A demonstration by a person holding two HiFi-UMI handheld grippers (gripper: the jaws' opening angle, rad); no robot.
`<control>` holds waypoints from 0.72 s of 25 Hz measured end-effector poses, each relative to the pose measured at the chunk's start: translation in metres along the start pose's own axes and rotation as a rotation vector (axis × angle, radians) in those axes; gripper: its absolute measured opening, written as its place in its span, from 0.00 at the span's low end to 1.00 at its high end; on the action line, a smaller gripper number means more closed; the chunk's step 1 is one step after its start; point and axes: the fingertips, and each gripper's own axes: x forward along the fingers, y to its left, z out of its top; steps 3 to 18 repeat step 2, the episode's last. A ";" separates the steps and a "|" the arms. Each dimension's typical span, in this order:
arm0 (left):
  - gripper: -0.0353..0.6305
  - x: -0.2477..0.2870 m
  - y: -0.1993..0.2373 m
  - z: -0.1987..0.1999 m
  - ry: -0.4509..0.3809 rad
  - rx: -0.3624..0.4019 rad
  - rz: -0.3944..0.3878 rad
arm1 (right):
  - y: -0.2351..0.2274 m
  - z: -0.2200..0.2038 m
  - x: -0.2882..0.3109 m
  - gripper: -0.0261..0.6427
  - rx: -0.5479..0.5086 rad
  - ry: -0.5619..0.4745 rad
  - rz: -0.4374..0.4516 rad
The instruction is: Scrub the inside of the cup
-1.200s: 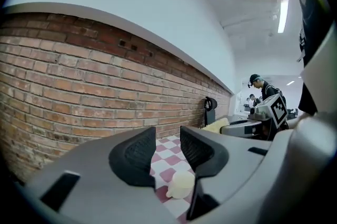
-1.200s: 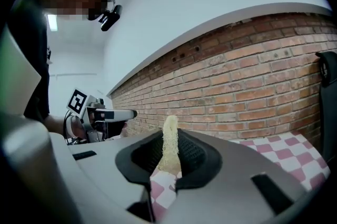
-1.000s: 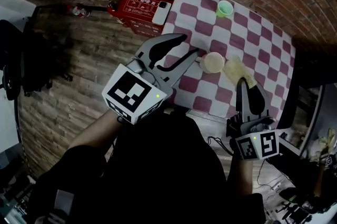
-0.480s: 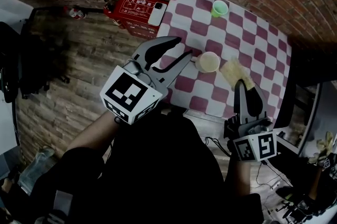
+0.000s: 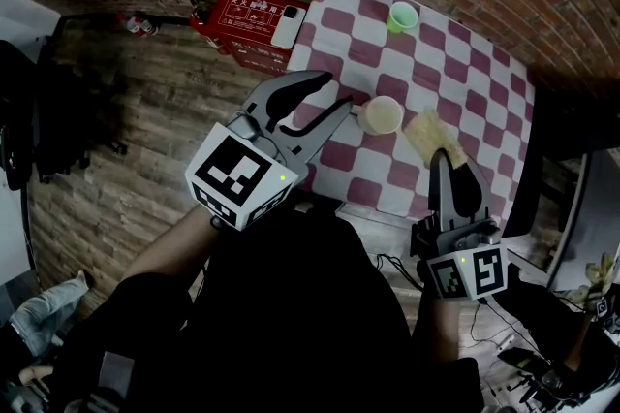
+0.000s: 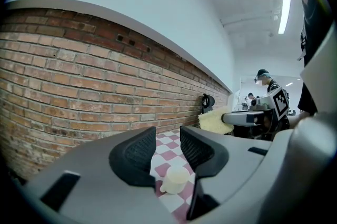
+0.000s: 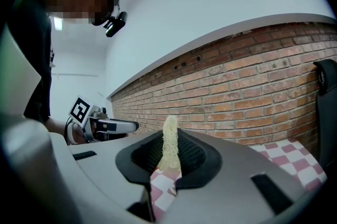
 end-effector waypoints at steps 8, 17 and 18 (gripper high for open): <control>0.28 -0.001 0.000 0.001 0.000 0.001 0.002 | 0.000 0.001 0.000 0.15 -0.002 -0.002 0.000; 0.28 -0.001 0.000 0.001 0.000 0.001 0.002 | 0.000 0.001 0.000 0.15 -0.002 -0.002 0.000; 0.28 -0.001 0.000 0.001 0.000 0.001 0.002 | 0.000 0.001 0.000 0.15 -0.002 -0.002 0.000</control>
